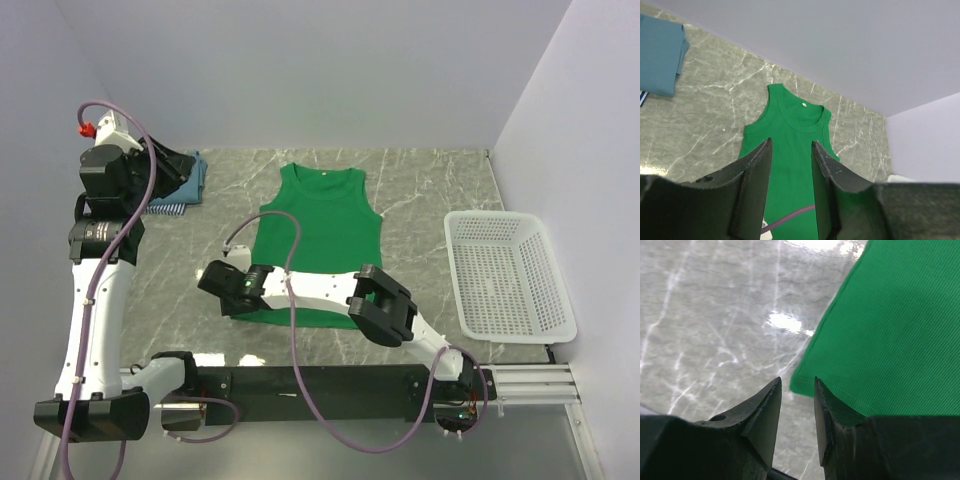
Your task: Fold and stack the tank tops
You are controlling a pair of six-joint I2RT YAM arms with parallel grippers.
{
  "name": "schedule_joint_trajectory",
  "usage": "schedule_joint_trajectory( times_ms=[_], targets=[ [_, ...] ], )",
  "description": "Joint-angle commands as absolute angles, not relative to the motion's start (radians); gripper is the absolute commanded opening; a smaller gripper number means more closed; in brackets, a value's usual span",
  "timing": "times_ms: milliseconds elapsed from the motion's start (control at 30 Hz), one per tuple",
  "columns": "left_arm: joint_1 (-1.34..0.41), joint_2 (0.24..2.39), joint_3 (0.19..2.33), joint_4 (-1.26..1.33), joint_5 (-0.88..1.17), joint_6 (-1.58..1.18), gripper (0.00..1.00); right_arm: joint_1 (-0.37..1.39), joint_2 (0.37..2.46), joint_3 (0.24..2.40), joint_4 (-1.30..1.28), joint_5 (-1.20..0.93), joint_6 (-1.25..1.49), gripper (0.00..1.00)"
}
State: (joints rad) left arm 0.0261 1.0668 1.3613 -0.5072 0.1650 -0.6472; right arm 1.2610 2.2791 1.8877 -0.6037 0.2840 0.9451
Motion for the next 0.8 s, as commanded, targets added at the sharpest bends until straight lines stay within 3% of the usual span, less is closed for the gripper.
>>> schedule_joint_trajectory(
  times_ms=[0,567,700,767],
  targets=[
    [0.034,1.06,1.348,-0.486,0.204,-0.632,0.43,1.267,2.295,1.948,-0.647,0.319,0.942,0.4],
    [0.038,1.075,1.212,-0.417,0.213,-0.664,0.41,1.292,2.396,2.005,-0.699,0.327,0.907,0.39],
    [0.038,1.106,1.197,-0.405,0.206,-0.663,0.41,1.299,2.408,1.982,-0.709,0.308,0.887,0.28],
    [0.038,1.133,1.2,-0.408,0.207,-0.658,0.41,1.299,2.379,1.903,-0.703,0.301,0.882,0.14]
  ],
)
